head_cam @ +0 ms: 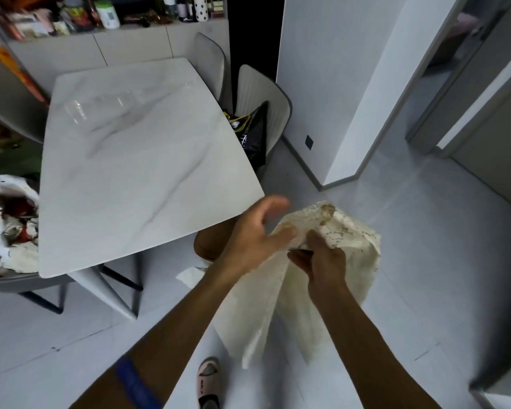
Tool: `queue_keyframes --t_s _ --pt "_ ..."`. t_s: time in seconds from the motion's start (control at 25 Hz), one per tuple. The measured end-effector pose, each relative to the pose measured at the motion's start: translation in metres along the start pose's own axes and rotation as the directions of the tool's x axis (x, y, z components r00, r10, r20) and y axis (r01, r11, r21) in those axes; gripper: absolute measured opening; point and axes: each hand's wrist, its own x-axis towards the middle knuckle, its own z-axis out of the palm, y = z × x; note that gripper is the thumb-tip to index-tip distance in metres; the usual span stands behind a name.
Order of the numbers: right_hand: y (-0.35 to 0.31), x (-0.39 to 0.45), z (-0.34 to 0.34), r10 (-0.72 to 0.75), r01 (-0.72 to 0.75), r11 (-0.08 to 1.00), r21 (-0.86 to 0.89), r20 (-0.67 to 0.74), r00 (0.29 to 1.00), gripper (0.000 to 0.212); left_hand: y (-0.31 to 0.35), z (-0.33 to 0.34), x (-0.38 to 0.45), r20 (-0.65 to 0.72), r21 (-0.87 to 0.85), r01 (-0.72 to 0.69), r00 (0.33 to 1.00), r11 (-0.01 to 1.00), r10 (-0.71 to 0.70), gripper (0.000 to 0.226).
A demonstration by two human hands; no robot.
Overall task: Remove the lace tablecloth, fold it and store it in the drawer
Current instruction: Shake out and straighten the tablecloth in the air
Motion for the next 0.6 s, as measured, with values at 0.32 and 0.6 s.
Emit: queue_keyframes --t_s 0.32,0.6 --pt "-0.020 -0.006 -0.004 0.004 -0.007 0.999 0.034 0.099 0.995 0.013 -0.069 0.048 -0.059 -0.168 0.013 0.209 0.964 0.978 -0.204 0.058" --pt "-0.047 0.000 -0.024 -0.153 0.163 0.969 -0.183 0.069 0.986 0.012 -0.050 0.022 -0.043 0.024 -0.446 0.132 0.990 0.885 -0.136 0.029"
